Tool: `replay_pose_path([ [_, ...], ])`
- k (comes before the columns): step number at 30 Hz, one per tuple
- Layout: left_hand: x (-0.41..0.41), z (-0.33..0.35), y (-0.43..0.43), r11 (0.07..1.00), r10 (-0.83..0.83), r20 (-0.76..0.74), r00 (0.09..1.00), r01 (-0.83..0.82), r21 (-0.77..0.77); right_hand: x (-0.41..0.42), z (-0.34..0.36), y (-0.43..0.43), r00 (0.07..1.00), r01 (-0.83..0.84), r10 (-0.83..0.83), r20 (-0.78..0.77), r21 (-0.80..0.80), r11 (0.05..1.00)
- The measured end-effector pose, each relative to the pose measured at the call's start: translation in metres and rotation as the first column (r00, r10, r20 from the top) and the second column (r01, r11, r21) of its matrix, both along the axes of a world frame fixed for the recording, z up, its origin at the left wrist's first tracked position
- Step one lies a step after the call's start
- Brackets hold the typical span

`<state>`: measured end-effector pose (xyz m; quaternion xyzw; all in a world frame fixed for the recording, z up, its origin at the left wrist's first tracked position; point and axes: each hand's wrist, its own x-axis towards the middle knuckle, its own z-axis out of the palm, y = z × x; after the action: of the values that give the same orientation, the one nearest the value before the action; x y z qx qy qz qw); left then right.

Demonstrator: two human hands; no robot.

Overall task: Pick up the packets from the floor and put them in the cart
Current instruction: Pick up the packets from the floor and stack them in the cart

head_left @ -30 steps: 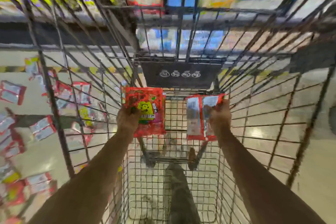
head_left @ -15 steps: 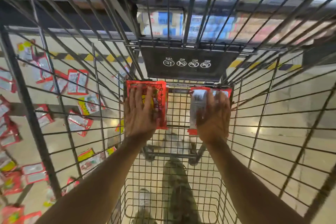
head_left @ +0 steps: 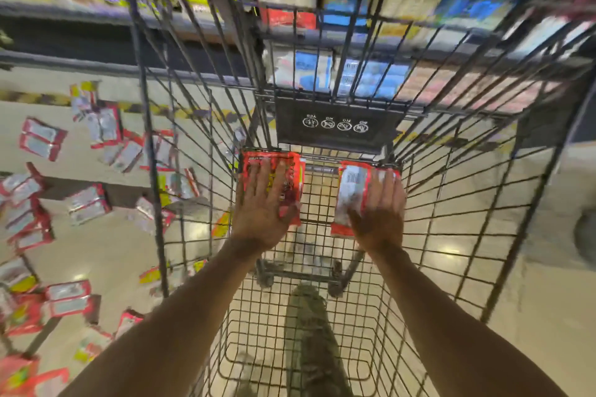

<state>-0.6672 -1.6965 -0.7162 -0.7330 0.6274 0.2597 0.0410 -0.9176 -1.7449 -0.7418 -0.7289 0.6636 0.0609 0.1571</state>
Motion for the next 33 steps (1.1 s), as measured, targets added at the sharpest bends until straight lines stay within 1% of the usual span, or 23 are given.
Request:
replay_pose_path([
  [1, 0.0, 0.02, 0.0, 1.0, -0.009, 0.016, 1.0, 0.01, -0.023, 0.003, 0.019, 0.0, 1.0, -0.03, 0.03, -0.006, -0.013, 0.999],
  [5, 0.001, 0.117, 0.006, 0.994, -0.058, 0.036, 0.998, 0.061, -0.092, 0.024, 0.115, 0.004, 0.993, -0.085, 0.091, 0.069, -0.08, 0.993],
  [8, 0.008, 0.195, 0.033, 0.976, -0.072, 0.035, 0.997, 0.078, -0.202, 0.048, 0.191, 0.024, 0.981, -0.148, 0.16, 0.112, -0.109, 0.983],
  [12, 0.027, 0.278, 0.105, 0.961, -0.059, 0.045, 0.997, 0.069, -0.268, 0.085, 0.281, 0.073, 0.962, -0.211, 0.231, 0.148, -0.139, 0.968],
  [14, 0.045, 0.307, 0.156, 0.939, -0.009, 0.045, 0.999, 0.024, -0.342, 0.109, 0.317, 0.107, 0.94, -0.249, 0.286, 0.186, -0.198, 0.948],
  [16, 0.07, 0.33, 0.213, 0.927, 0.072, 0.074, 0.995, -0.039, -0.372, 0.137, 0.345, 0.149, 0.916, -0.29, 0.341, 0.212, -0.24, 0.926],
  [21, 0.14, 0.376, 0.381, 0.897, 0.311, 0.165, 0.936, -0.231, -0.377, 0.212, 0.393, 0.272, 0.829, -0.459, 0.535, 0.164, -0.348, 0.817],
  [23, 0.166, 0.39, 0.453, 0.857, 0.413, 0.194, 0.89, -0.308, -0.412, 0.244, 0.408, 0.323, 0.785, -0.501, 0.595, 0.174, -0.386, 0.774],
  [26, 0.196, 0.405, 0.557, 0.794, 0.554, 0.212, 0.805, -0.435, -0.425, 0.286, 0.42, 0.397, 0.715, -0.556, 0.671, 0.196, -0.421, 0.716],
  [30, 0.23, 0.409, 0.678, 0.728, 0.672, 0.229, 0.705, -0.569, -0.382, 0.329, 0.418, 0.481, 0.613, -0.65, 0.759, 0.217, -0.408, 0.641],
  [33, 0.245, 0.405, 0.742, 0.683, 0.727, 0.232, 0.646, -0.645, -0.344, 0.358, 0.409, 0.527, 0.566, -0.715, 0.796, 0.214, -0.354, 0.603],
])
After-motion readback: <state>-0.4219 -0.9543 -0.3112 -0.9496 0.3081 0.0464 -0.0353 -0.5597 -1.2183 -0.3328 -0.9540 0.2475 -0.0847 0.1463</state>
